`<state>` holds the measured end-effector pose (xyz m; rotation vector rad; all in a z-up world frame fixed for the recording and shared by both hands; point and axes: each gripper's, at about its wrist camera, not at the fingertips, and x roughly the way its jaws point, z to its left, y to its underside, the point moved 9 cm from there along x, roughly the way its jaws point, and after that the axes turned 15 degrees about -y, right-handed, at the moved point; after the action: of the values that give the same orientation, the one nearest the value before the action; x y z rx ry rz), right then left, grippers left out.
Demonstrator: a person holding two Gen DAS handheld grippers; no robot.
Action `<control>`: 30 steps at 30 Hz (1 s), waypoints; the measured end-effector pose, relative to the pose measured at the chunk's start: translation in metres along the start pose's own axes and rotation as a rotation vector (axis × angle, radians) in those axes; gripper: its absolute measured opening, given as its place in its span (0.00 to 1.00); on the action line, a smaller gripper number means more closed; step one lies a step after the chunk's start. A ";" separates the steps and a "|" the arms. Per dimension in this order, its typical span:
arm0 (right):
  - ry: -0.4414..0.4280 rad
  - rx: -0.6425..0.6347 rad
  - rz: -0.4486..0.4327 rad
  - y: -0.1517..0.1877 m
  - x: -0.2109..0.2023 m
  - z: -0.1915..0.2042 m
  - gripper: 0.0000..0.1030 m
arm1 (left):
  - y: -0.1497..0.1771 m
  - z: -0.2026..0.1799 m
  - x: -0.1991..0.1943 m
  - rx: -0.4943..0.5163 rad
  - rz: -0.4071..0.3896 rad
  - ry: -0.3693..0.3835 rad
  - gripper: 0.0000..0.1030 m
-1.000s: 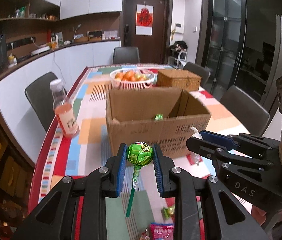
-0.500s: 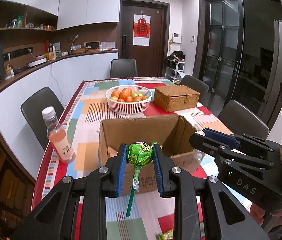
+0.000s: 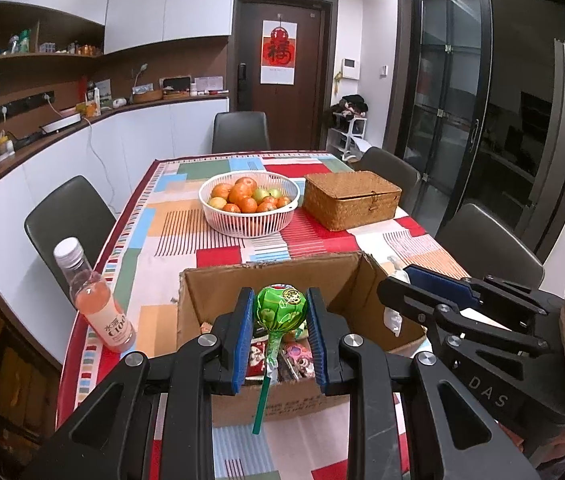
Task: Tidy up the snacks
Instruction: 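Carry both snacks into the cardboard box and open both tools, then move both tools back down to the remaining snacks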
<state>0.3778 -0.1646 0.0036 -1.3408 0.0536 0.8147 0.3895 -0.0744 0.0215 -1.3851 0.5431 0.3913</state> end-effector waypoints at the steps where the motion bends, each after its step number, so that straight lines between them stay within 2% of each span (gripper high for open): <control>1: 0.002 0.002 0.002 -0.001 0.002 -0.002 0.24 | -0.002 -0.001 0.004 0.003 0.003 0.000 0.25; 6: 0.004 0.021 0.035 -0.006 0.017 -0.017 0.24 | -0.010 -0.006 0.027 0.017 0.039 -0.007 0.25; 11: 0.031 0.046 0.065 -0.010 0.031 -0.034 0.24 | -0.016 -0.005 0.054 0.034 0.079 -0.046 0.26; 13: 0.051 0.045 0.082 -0.011 0.036 -0.039 0.25 | -0.016 -0.001 0.056 0.033 0.077 -0.072 0.37; 14: 0.058 0.049 0.094 -0.010 0.038 -0.042 0.35 | -0.015 0.003 0.055 0.030 0.071 -0.083 0.39; 15: 0.062 0.056 0.102 -0.009 0.038 -0.043 0.45 | -0.013 0.005 0.052 0.031 0.067 -0.096 0.41; 19: 0.072 0.050 0.082 -0.004 0.030 -0.040 0.45 | -0.002 0.010 0.038 0.046 0.059 -0.112 0.41; 24: 0.034 0.034 0.073 0.006 0.019 -0.024 0.45 | 0.013 0.017 0.006 0.036 0.022 -0.115 0.45; 30: -0.004 -0.008 0.065 0.022 0.000 0.005 0.45 | 0.033 0.026 -0.027 0.030 0.005 -0.106 0.46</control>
<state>0.3637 -0.1600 -0.0130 -1.3507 0.0908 0.8736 0.3529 -0.0427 0.0128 -1.3261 0.4633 0.4563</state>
